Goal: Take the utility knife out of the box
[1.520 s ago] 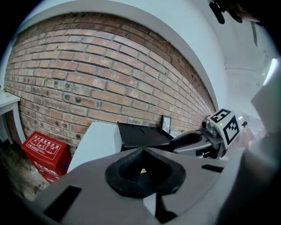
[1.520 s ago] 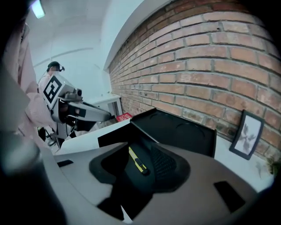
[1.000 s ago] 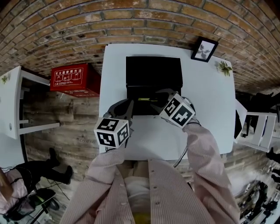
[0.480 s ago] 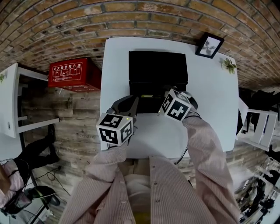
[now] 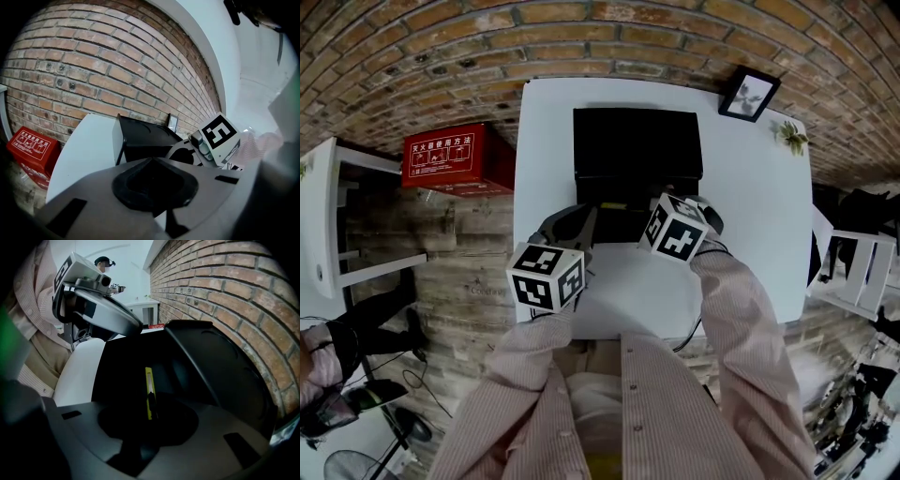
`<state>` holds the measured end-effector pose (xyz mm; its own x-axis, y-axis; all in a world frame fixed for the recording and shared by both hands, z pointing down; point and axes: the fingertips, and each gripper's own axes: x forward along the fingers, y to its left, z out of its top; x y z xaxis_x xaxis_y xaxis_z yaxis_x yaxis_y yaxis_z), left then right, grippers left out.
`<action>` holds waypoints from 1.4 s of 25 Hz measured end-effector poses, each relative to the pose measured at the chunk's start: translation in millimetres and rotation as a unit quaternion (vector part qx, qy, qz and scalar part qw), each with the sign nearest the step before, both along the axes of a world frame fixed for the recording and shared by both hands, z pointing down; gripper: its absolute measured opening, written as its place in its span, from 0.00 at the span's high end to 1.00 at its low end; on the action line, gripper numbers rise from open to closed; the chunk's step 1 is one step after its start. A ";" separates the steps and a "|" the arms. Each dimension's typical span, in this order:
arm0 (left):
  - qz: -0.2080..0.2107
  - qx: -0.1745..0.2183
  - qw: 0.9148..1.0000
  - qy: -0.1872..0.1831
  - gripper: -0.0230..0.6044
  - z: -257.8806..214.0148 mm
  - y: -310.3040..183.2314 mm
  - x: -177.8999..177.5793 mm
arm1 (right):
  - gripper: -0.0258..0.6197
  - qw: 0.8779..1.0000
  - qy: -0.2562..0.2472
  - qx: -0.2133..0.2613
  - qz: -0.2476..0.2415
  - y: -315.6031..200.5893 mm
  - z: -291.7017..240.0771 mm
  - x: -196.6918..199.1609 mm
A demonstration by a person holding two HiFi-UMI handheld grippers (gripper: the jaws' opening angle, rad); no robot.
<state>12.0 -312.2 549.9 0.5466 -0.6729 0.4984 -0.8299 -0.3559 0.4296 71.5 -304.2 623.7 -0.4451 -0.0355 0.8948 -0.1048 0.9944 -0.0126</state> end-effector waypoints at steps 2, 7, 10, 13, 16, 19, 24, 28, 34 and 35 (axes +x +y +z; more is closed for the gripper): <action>0.000 0.001 1.000 -0.001 0.98 -0.7 0.4 0.1 | 0.80 1.000 -0.001 -0.002 -0.001 0.6 -0.3 -0.4; 0.001 0.004 1.000 -0.004 0.98 -2.8 3.0 0.9 | 0.85 1.000 -0.008 -0.006 -0.001 1.5 -0.3 -0.8; 0.002 0.008 1.000 -0.006 0.98 -5.7 5.5 0.2 | 0.86 1.000 -0.010 0.003 0.006 0.5 -2.1 -0.2; -0.001 0.016 1.000 -0.008 0.98 -10.4 8.4 -3.6 | 0.86 1.000 -0.020 0.015 0.016 -1.6 -8.9 -0.3; -0.001 0.025 1.000 -0.010 0.98 -14.4 13.4 -7.1 | 0.86 0.999 -0.035 0.030 0.030 -3.5 -19.0 1.6; -0.004 0.035 0.999 -0.015 0.98 -17.9 18.3 -12.2 | 0.86 0.997 -0.048 0.050 0.043 -4.1 -30.6 3.7; -0.001 0.064 0.998 -0.016 0.98 -31.8 22.9 -12.1 | 0.86 0.991 -0.074 0.088 0.063 -2.5 -54.4 7.5; 0.001 0.088 0.996 -0.017 0.98 -44.0 28.4 -11.5 | 0.86 0.983 -0.111 0.106 0.096 1.9 -75.2 11.1; -0.008 0.122 0.992 -0.019 0.98 -64.8 33.8 -15.8 | 0.86 0.960 -0.198 0.111 0.163 9.4 -103.5 13.9; -0.009 0.128 0.992 -0.020 0.98 -68.6 34.9 -16.4 | 0.86 0.956 -0.211 0.111 0.173 11.3 -107.7 14.6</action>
